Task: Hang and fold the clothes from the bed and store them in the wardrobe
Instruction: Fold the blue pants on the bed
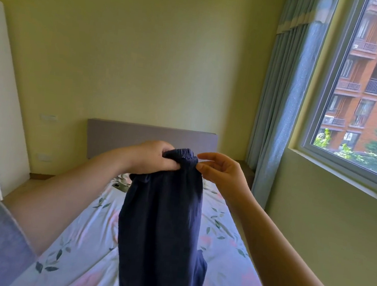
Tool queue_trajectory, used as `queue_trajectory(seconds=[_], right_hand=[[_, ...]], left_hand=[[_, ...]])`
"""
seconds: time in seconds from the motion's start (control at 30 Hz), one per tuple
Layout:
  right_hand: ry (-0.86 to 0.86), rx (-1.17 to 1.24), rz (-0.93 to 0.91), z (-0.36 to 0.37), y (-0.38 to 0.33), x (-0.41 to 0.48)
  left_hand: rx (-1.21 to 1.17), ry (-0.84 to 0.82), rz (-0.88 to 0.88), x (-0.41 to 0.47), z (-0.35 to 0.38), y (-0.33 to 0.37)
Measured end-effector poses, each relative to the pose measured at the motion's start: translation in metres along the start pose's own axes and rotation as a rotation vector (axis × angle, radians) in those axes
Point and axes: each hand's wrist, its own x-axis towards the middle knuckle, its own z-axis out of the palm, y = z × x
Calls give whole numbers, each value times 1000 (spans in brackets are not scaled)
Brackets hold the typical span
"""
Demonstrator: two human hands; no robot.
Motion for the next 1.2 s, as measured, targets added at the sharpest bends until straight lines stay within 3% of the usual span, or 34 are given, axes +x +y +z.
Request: queue_trajectory(seconds=[0.17, 0.3, 0.53, 0.73, 0.93, 1.07, 1.2], right_hand=[[57, 30, 69, -13, 32, -17], [102, -110, 289, -19, 87, -36], [0, -158, 695, -7, 161, -68], [-82, -228, 798, 2, 185, -81], [-124, 34, 908, 6, 199, -82], [8, 55, 969, 1, 207, -79], [-46, 414, 978, -17, 218, -85]], left_hand=[[41, -62, 44, 2, 5, 0], [58, -62, 68, 4, 5, 5], [97, -9, 57, 6, 2, 1], [77, 28, 79, -1, -3, -9], [-2, 28, 93, -5, -3, -14], [-36, 38, 89, -8, -5, -14], [-38, 83, 63, -6, -3, -16]])
